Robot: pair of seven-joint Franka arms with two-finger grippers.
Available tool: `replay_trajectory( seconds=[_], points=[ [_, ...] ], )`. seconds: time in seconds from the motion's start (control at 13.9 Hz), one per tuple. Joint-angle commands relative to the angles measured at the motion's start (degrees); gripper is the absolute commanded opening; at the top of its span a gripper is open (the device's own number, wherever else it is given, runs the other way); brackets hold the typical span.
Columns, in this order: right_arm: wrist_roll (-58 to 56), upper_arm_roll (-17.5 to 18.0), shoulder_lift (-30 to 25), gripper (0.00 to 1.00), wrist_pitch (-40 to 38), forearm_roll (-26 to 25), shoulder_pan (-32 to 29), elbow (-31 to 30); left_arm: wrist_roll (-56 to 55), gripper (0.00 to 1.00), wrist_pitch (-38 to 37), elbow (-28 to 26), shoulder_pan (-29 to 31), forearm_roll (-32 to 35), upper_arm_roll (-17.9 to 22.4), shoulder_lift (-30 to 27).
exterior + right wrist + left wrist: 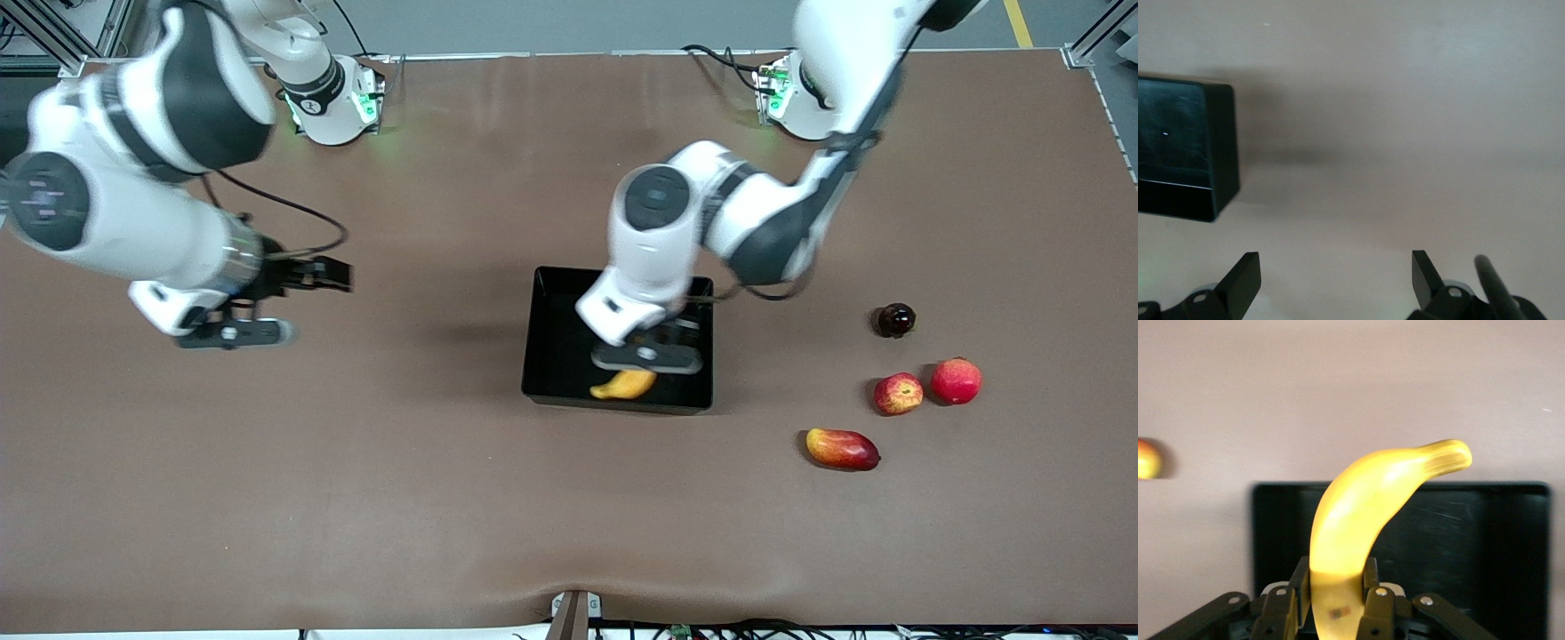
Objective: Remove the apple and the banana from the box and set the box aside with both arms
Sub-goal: 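Carry the banana out while the right gripper reaches the tray rim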
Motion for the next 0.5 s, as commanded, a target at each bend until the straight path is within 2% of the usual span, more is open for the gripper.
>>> replay_trajectory(
  seconds=[0.0,0.22,0.43],
  points=[
    [5.6,-0.6,3.8,1.0,5.5,1.2,5.0,-0.6,10.3,0.0,-2.2,-2.0,8.2,-1.4,-0.6,-2.7],
    [13.5,-0.6,8.1,1.0,15.2,1.1,10.4,-3.7,25.9,0.0,-2.6,-1.8,18.0,-1.0,-0.5,-2.7],
    [20.0,-0.6,14.7,1.0,25.0,1.1,15.3,-3.8,41.1,0.0,-2.6,-1.8,25.5,0.1,0.1,-1.8]
  ],
)
